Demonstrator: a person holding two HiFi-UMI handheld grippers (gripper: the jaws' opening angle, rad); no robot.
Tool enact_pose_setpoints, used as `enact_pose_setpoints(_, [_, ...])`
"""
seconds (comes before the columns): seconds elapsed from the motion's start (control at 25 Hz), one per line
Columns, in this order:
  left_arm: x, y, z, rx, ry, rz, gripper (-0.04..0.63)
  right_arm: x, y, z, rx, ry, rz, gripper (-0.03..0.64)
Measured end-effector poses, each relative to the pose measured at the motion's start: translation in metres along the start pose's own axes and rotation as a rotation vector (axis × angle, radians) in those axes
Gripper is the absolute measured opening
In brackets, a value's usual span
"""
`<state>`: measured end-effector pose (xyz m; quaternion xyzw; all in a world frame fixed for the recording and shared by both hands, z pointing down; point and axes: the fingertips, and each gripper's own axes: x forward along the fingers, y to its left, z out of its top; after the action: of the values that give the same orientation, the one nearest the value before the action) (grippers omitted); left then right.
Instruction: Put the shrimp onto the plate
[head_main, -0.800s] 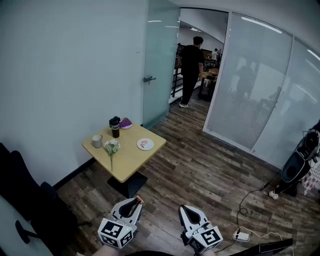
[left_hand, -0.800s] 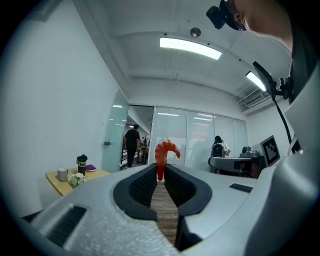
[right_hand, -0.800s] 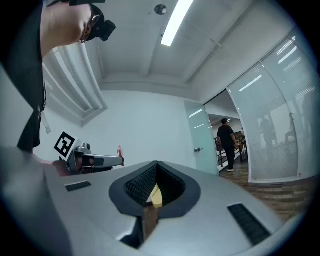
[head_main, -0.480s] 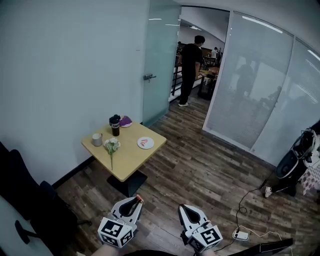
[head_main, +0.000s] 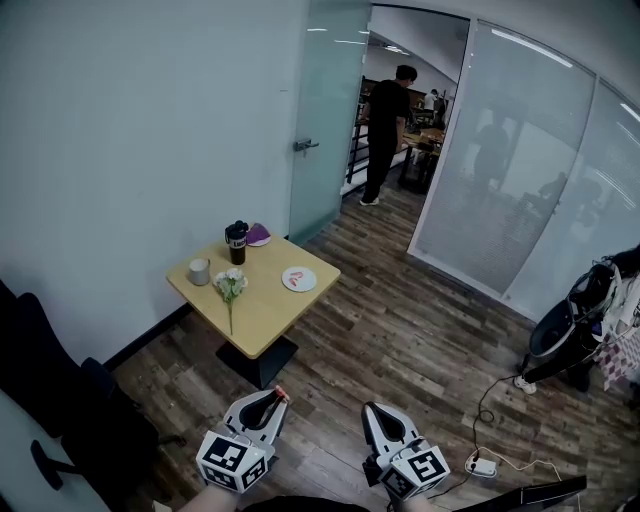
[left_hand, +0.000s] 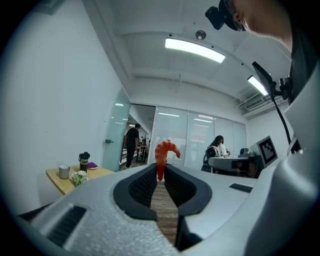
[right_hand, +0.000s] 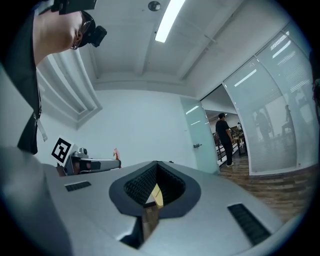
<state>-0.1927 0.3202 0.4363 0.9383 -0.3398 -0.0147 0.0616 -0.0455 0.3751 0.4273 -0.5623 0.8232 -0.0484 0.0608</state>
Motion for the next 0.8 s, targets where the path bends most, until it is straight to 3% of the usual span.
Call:
enact_pose_setpoints(0.44, [-0.011, 0.043, -0.015, -0.043, 0.030, -0.053, 0.049, 0.032, 0.025, -0.016, -0.032, 0.021, -0.046, -0.003])
enact_pose_setpoints(0.8, [0.024, 0.052, -0.013, -0.015, 0.025, -0.082, 0.049, 0.047, -0.005, -0.016, -0.020, -0.009, -0.082, -0.002])
